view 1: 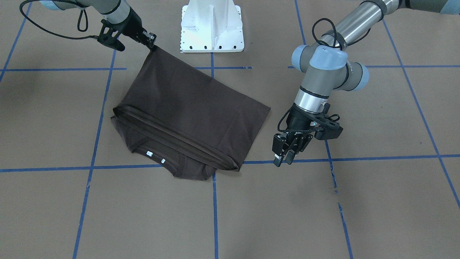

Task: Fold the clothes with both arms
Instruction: 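Grasp the shirt corner with the right gripper and drag it toward the robot, then move the left gripper to the shirt edge nearest it while the right gripper holds, then rotate the shirt with both grippers so its collar faces the right gripper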

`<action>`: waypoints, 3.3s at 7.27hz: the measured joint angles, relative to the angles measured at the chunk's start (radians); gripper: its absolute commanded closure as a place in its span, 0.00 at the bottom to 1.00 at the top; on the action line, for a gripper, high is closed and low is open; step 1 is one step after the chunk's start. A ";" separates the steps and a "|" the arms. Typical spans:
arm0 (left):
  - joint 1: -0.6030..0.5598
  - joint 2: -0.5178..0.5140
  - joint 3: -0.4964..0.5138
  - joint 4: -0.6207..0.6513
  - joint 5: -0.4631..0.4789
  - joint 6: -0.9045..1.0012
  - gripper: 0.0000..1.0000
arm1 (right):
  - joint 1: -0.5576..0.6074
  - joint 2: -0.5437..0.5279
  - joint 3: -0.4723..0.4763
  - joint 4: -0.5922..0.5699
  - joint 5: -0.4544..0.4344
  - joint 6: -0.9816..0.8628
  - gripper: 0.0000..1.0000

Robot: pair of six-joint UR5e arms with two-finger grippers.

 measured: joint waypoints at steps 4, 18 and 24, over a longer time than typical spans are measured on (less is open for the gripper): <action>0.058 0.055 -0.192 0.000 -0.193 -0.058 0.00 | -0.027 -0.009 0.050 0.008 -0.014 0.038 0.00; 0.284 0.143 -0.253 0.381 -0.144 -0.273 0.39 | 0.270 0.166 -0.101 0.012 -0.081 -0.003 0.00; 0.285 0.148 -0.258 0.419 -0.144 -0.298 1.00 | 0.270 0.174 -0.109 0.012 -0.093 0.001 0.00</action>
